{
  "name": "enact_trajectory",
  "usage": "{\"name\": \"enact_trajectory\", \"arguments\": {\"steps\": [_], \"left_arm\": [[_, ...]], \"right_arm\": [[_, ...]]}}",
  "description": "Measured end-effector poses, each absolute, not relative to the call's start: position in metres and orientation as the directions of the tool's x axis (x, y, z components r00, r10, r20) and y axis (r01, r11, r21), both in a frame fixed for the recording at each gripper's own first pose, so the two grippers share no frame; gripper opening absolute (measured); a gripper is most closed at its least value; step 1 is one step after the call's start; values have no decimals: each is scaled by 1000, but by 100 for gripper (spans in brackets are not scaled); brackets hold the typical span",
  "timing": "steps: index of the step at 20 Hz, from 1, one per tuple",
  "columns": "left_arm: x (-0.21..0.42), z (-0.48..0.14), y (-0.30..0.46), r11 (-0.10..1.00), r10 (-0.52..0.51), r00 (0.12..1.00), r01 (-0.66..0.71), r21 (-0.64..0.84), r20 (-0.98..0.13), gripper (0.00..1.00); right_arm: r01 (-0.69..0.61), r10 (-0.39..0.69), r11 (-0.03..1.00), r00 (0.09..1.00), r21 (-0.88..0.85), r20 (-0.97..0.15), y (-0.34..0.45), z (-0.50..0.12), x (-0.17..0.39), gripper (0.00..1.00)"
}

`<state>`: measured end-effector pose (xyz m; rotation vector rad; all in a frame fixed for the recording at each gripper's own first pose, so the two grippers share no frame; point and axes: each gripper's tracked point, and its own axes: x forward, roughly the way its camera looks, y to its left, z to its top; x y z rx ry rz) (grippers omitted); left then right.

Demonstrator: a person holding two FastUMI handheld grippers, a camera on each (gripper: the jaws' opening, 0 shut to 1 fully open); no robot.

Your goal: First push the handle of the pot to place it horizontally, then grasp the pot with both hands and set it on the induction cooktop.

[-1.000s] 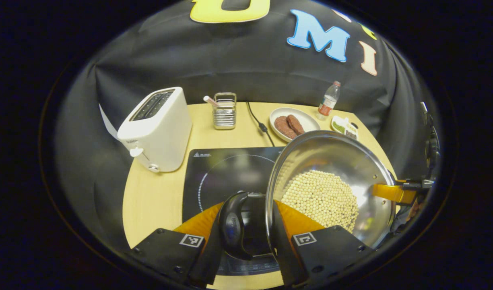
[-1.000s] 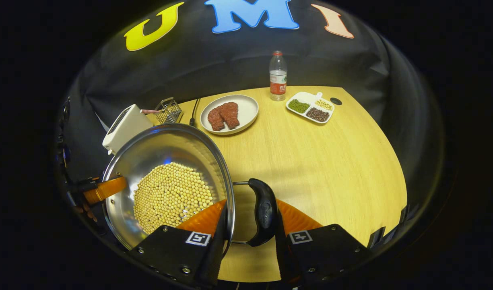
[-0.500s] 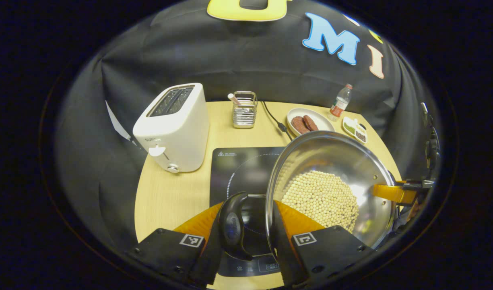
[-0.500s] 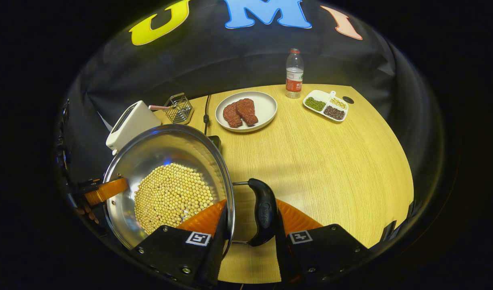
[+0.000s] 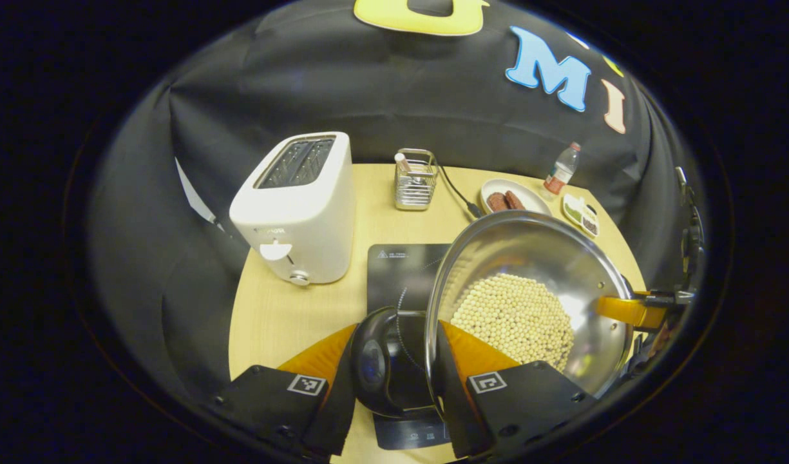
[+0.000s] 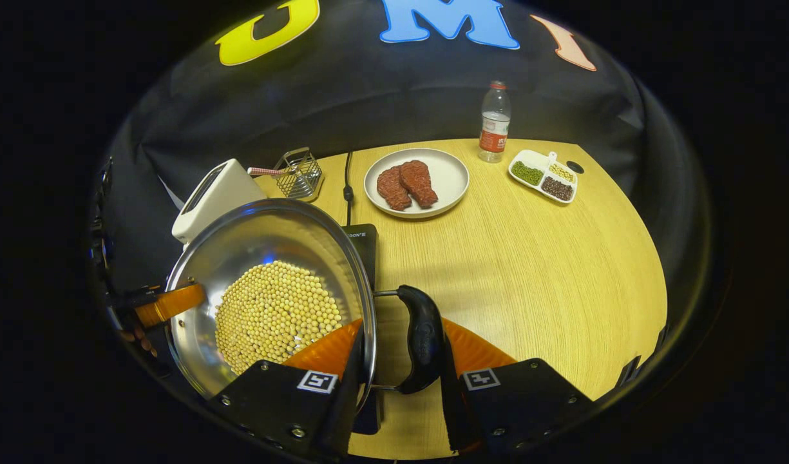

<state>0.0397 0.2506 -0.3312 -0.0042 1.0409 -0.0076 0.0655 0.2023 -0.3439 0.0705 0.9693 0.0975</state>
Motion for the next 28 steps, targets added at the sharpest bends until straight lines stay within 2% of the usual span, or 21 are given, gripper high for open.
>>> {"name": "enact_trajectory", "arguments": {"steps": [3,4,5,8,9,11,12,13,15,17,20,21,22,23,24,25,28], "left_arm": [[48,-335,253,1000,-8,500,10,-3,-866,66],[53,-338,253,1000,-9,500,12,-3,-866,69],[55,-343,254,1000,-13,499,13,-8,-866,66],[64,-358,255,1000,-22,492,15,-16,-871,66],[62,-356,258,1000,-24,491,15,-18,-871,63],[64,-356,262,1000,-25,492,15,-21,-870,66],[69,-364,265,1000,-25,488,15,-20,-872,63],[74,-372,267,1000,-25,485,16,-20,-874,66],[77,-381,268,1000,-28,482,19,-22,-876,63],[74,-387,268,999,-32,475,14,-29,-879,66],[73,-392,268,999,-41,481,17,-38,-876,66],[73,-393,268,999,-42,484,19,-38,-874,63],[74,-394,269,999,-44,489,20,-40,-871,66],[73,-395,270,999,-46,491,15,-44,-870,63],[73,-397,271,999,-46,490,1,-52,-870,66],[72,-399,273,998,-40,488,-22,-58,-872,63],[81,-398,281,1000,11,525,-18,1,-851,75]], "right_arm": [[-51,117,993,558,106,-822,209,-346,69,56],[-50,115,993,558,105,-822,210,-347,71,56],[-50,112,994,559,102,-822,211,-348,73,56],[-41,101,995,555,94,-826,214,-352,80,56],[-39,98,995,555,92,-826,216,-354,83,56],[-34,95,995,553,91,-827,219,-360,89,56],[-33,94,995,551,92,-829,220,-362,91,56],[-31,94,995,547,92,-832,221,-366,92,56],[-28,92,995,543,91,-835,223,-370,94,56],[-26,86,996,538,85,-839,224,-374,93,56],[-23,78,997,543,78,-836,225,-375,93,56],[-23,77,997,544,77,-836,225,-377,93,56],[-21,76,997,547,77,-834,225,-378,93,56],[-20,74,997,551,76,-831,226,-379,93,56],[-25,75,997,561,73,-824,226,-379,95,56],[-31,78,997,573,73,-816,227,-378,97,56],[-48,108,994,591,98,-800,233,-380,100,57]]}}
